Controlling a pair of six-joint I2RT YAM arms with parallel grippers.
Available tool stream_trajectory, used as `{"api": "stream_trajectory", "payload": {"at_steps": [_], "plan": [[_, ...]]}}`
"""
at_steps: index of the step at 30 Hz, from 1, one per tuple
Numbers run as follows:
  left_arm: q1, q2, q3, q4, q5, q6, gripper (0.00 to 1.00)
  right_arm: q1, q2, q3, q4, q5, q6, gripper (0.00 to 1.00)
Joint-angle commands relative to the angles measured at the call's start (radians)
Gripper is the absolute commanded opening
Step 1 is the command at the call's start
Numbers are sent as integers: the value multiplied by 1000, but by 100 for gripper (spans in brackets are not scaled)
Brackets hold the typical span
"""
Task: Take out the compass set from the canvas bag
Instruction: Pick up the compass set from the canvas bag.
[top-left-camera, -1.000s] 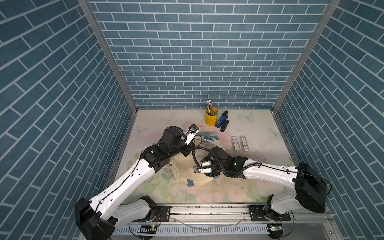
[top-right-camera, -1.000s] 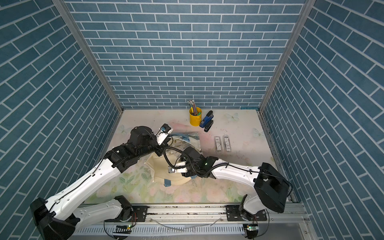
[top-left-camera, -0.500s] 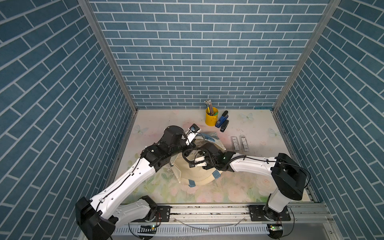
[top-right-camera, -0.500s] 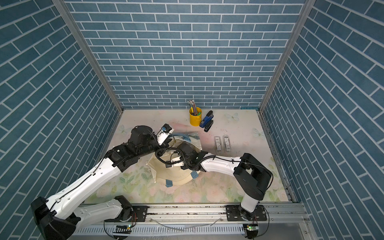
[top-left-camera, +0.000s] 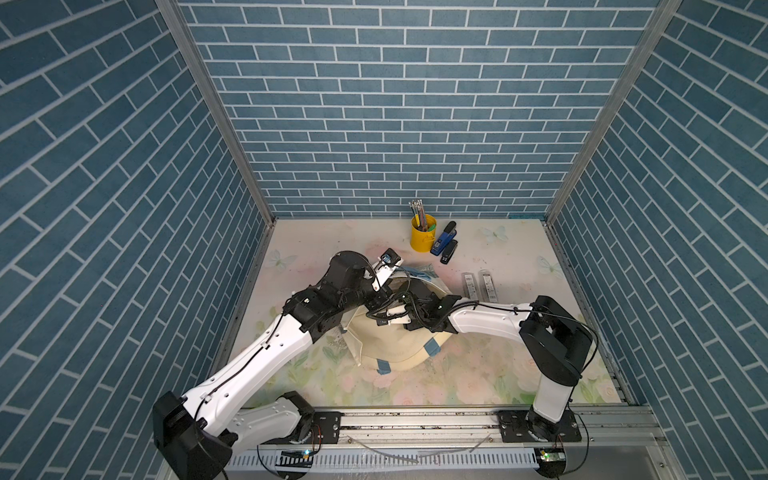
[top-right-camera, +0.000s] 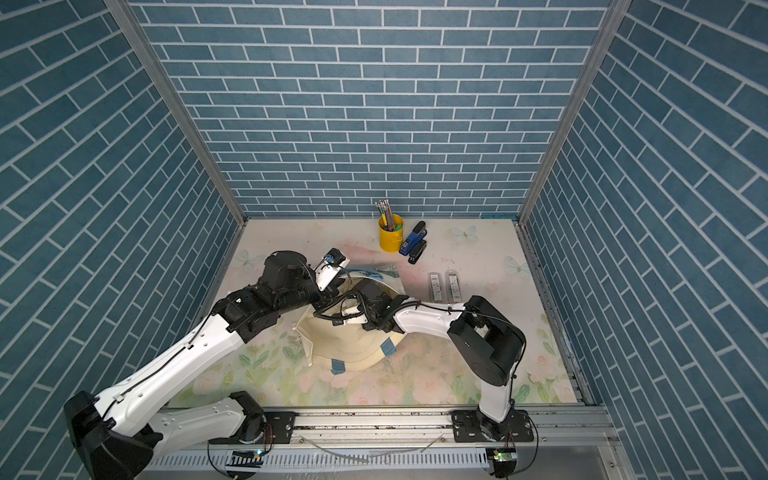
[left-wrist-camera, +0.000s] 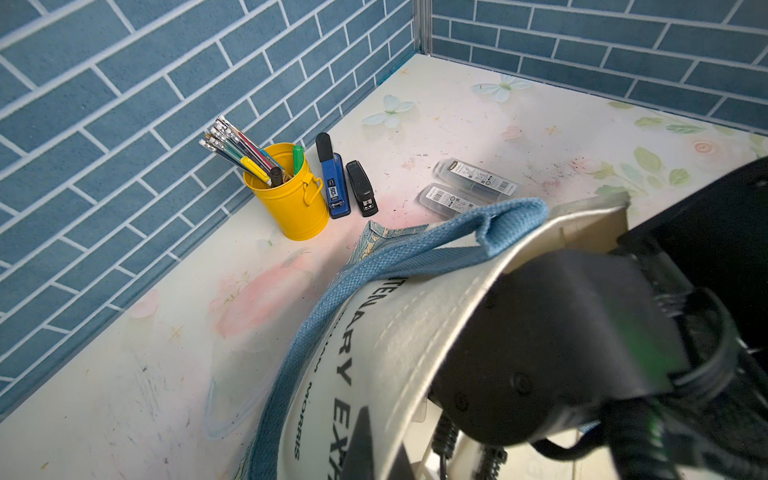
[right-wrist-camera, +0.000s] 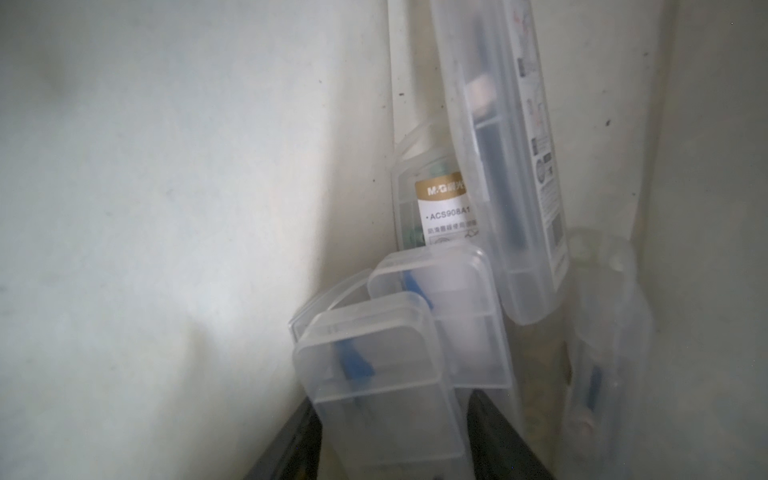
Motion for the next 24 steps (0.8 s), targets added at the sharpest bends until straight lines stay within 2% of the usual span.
{"api": "stream_trajectory", "payload": {"at_steps": [1, 9, 24], "plan": [[-4, -12, 30, 30, 48, 11, 0, -20, 46, 52, -48, 20, -14, 56], [-4, -10, 25, 39, 50, 7, 0, -24, 88, 72, -61, 21, 0, 54], [-1, -12, 19, 47, 32, 7, 0, -19, 52, 92, -136, -34, 46, 42]]}}
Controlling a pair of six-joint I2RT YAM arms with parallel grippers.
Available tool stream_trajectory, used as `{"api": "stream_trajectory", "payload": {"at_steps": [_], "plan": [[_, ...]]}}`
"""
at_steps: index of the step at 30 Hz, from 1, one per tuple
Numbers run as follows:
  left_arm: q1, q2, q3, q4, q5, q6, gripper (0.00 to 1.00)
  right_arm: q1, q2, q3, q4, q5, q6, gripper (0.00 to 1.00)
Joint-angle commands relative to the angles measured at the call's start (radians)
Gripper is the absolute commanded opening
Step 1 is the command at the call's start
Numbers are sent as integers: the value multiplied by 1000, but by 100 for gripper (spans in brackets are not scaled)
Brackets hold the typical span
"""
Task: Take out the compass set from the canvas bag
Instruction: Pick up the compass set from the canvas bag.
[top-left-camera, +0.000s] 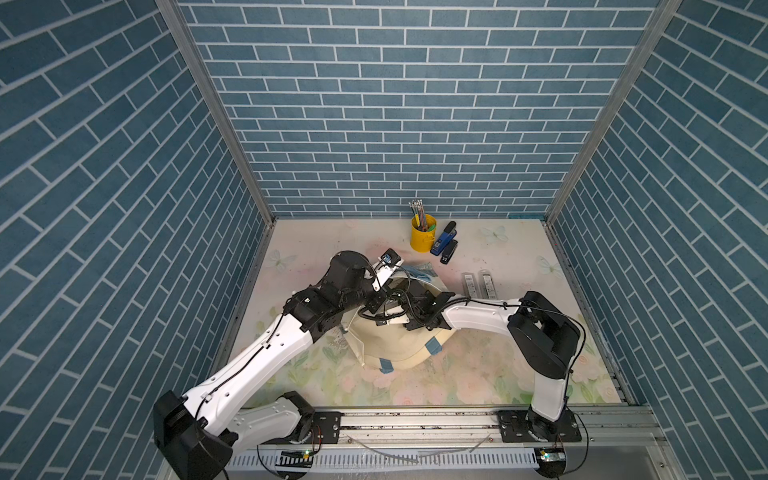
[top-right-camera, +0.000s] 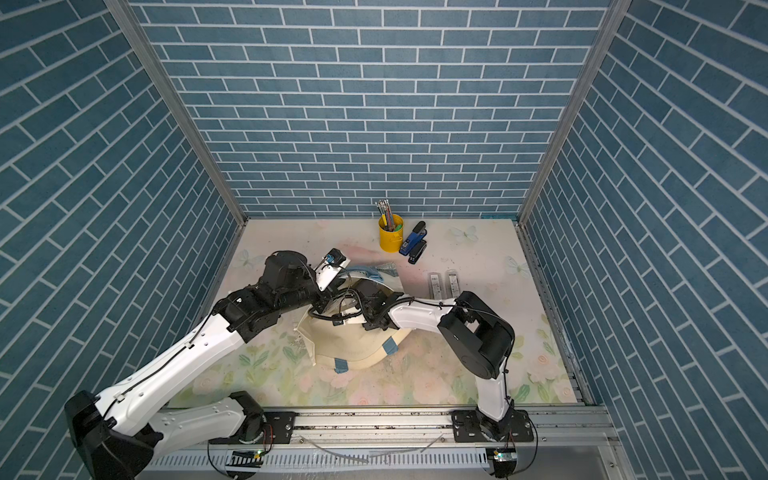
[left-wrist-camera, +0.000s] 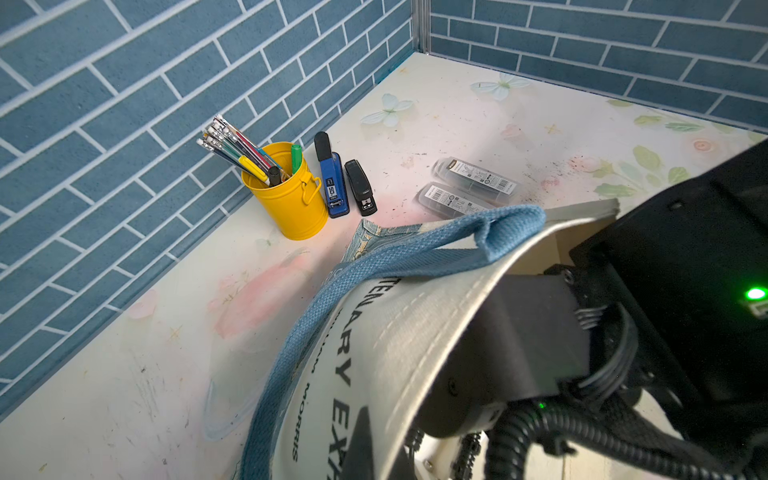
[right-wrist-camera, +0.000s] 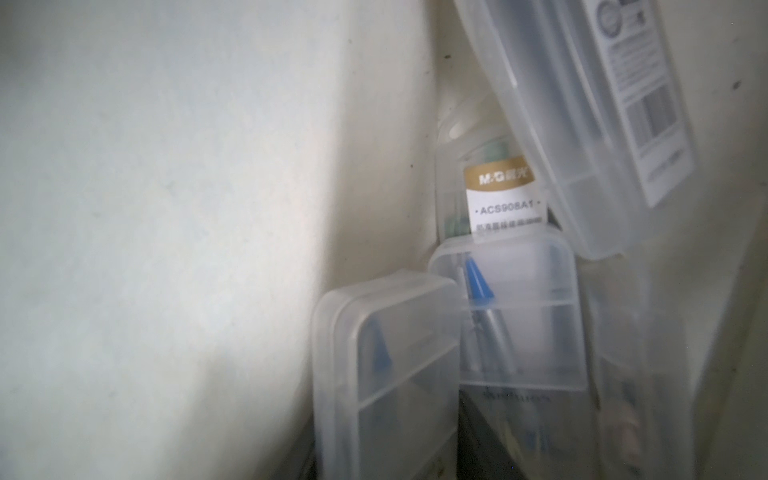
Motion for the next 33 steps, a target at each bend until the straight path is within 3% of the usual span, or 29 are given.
{"api": "stream_trajectory", "payload": {"at_steps": [1, 19, 33], "plan": [[-2, -15, 18, 46, 29, 6, 0, -8, -14, 40, -72, -28, 40, 42], [-3, -20, 10, 49, 17, 1, 0, 5, -53, 33, -61, -11, 64, 24], [-2, -33, 0, 63, -8, -6, 0, 42, -217, -101, -1, -56, 108, 17]]}}
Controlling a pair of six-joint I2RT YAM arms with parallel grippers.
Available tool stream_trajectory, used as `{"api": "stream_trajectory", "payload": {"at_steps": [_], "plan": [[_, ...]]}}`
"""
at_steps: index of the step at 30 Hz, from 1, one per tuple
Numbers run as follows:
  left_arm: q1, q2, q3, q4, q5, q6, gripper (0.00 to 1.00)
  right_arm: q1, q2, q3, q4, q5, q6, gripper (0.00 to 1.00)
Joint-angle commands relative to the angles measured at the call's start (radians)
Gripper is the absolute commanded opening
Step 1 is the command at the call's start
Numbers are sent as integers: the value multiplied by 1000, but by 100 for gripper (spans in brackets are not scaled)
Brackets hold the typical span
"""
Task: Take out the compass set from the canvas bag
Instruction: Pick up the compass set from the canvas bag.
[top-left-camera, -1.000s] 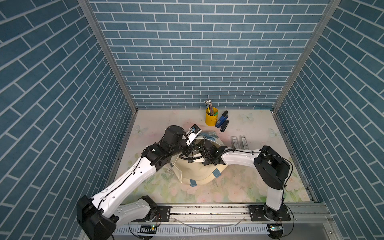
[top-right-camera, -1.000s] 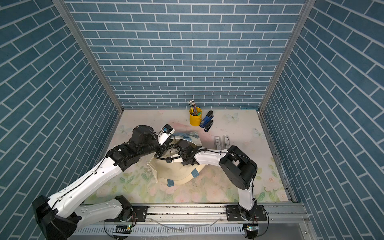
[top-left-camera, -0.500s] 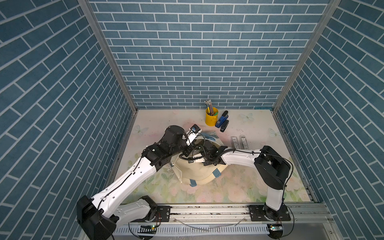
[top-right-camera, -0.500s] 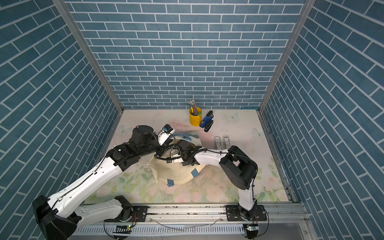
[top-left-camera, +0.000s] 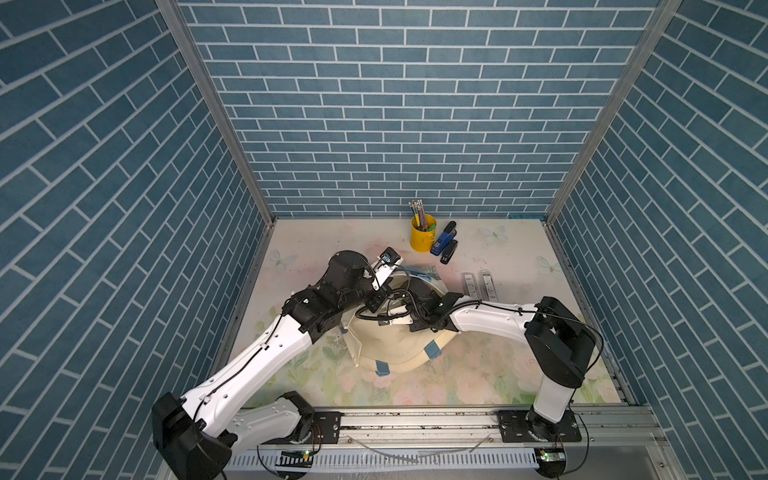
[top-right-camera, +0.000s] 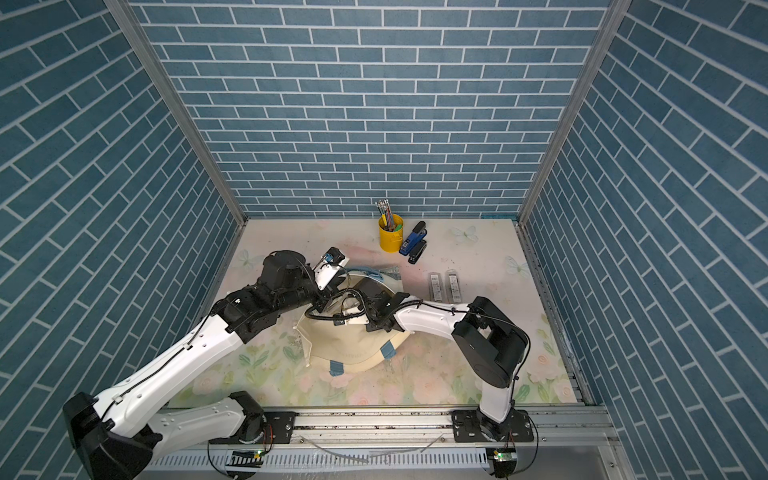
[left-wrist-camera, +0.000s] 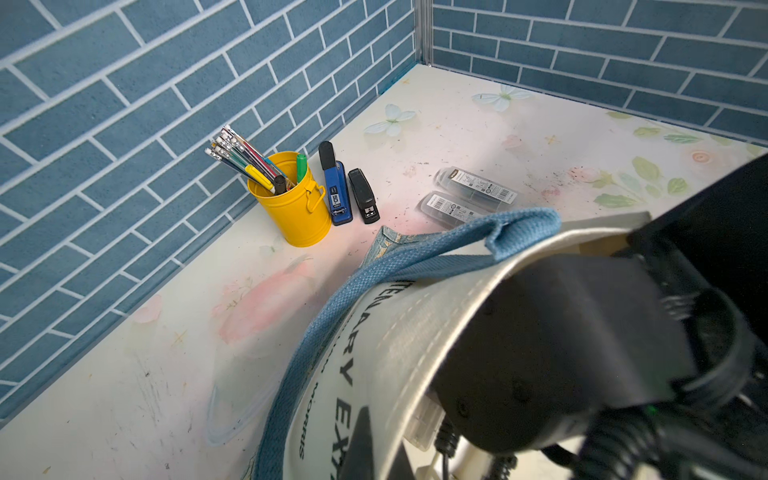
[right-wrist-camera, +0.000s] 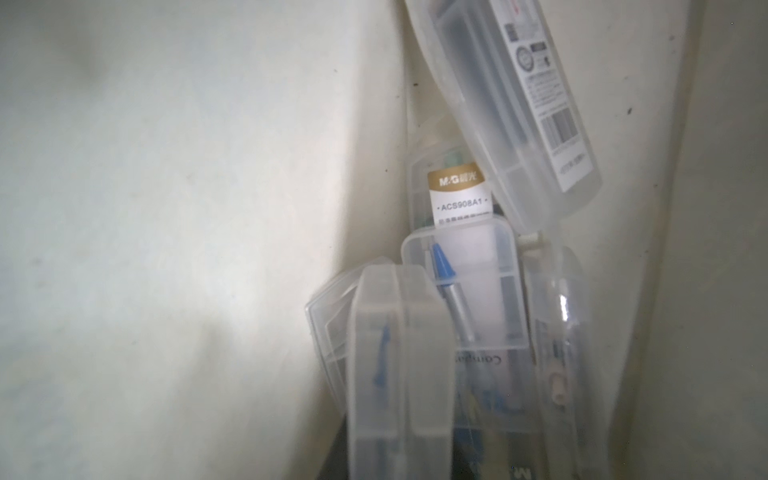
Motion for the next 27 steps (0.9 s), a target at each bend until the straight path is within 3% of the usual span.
{"api": "stream_trajectory", "payload": {"at_steps": [1, 14, 22, 27], "plan": [[-2, -24, -2, 46, -4, -5, 0, 16, -108, -54, 55, -62, 64, 17], [-1, -32, -9, 51, -21, -19, 0, 31, -287, -182, 110, -178, 107, 14], [-2, -38, -18, 60, -33, -25, 0, 68, -416, -171, 85, -269, 147, 13], [-1, -40, -25, 69, -45, -29, 0, 106, -535, -75, -13, -255, 252, 12]]}}
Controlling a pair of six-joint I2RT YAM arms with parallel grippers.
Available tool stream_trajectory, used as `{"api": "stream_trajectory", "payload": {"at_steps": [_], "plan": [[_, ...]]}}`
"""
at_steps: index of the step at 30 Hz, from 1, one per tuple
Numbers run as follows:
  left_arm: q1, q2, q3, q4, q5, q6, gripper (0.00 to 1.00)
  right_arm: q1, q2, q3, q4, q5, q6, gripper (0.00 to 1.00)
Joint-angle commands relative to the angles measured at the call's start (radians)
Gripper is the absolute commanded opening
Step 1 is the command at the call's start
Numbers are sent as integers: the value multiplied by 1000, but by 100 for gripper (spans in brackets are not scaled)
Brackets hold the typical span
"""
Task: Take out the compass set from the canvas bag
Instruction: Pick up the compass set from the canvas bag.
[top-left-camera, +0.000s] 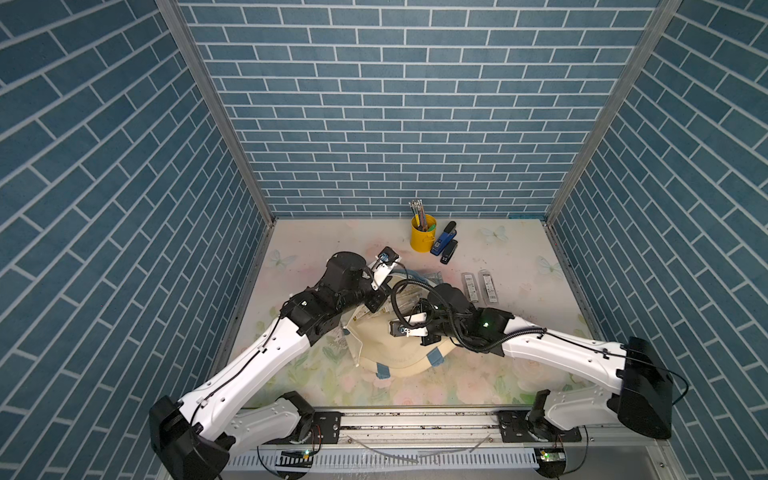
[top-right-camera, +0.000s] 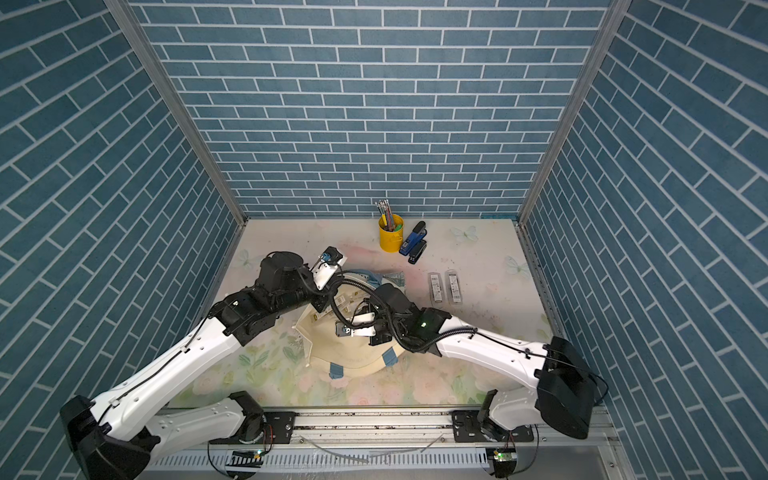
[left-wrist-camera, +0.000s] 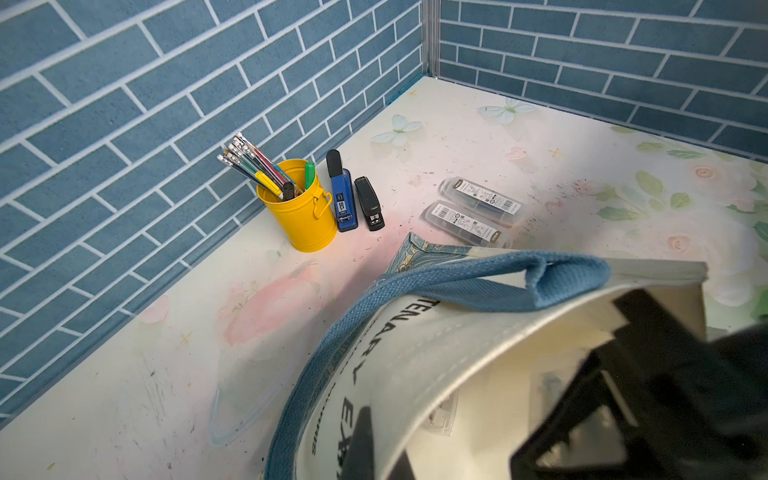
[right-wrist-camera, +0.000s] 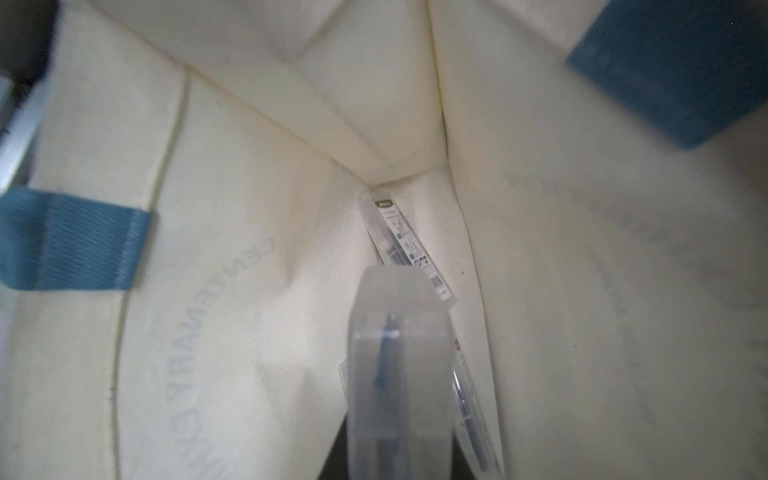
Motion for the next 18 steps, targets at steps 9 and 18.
{"api": "stream_trajectory", "payload": {"at_steps": [9, 18], "plan": [[0, -37, -27, 67, -30, -19, 0, 14, -142, 258, -183, 314, 281, 5], [0, -50, -42, 87, -12, -40, 0, -409, -106, 237, -338, 457, 631, 0]]}}
